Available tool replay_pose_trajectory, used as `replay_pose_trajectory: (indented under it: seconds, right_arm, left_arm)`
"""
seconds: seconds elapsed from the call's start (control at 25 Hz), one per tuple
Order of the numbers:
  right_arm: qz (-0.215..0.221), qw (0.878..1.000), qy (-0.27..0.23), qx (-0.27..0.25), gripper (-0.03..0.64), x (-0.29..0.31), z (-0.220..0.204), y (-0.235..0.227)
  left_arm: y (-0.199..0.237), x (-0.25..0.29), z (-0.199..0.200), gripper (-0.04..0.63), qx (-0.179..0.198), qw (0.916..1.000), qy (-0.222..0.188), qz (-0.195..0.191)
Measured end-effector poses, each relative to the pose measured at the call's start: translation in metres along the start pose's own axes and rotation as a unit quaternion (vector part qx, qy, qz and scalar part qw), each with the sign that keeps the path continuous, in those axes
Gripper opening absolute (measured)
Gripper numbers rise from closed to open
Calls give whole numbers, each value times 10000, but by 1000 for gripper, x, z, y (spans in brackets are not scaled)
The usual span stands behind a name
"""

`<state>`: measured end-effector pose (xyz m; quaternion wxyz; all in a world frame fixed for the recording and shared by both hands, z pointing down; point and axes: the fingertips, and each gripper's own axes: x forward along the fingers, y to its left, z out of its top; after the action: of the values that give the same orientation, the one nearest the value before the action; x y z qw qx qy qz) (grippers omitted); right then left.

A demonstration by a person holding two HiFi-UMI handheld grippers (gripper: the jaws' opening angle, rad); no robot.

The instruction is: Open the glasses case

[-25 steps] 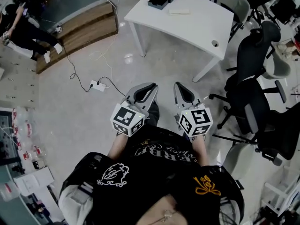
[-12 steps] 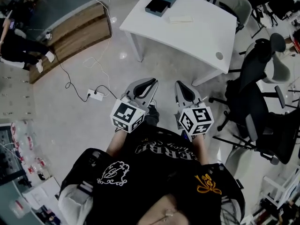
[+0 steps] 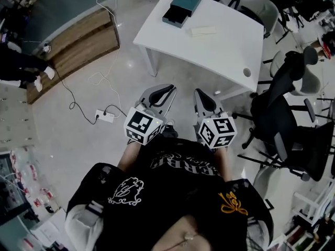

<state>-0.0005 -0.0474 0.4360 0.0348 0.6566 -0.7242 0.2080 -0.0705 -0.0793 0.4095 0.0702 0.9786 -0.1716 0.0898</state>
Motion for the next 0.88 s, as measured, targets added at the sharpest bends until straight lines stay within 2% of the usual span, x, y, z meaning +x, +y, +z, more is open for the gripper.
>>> replay_pose_trajectory:
  seconds: [0.56,0.72,0.88]
  right_arm:
    - [-580,9983,36,-85,12,17,18,-29]
    - [-554,9983,187,-86,12,29,17,-32]
    - [-412,9986,325,-89,12,47,16,-42]
  left_arm:
    - [17,37,2,40,150,9986,23,-508]
    - [24,44,-4,40,36,9985,100,-538]
    - [39,58,-10,40,-63,9991,159,-385]
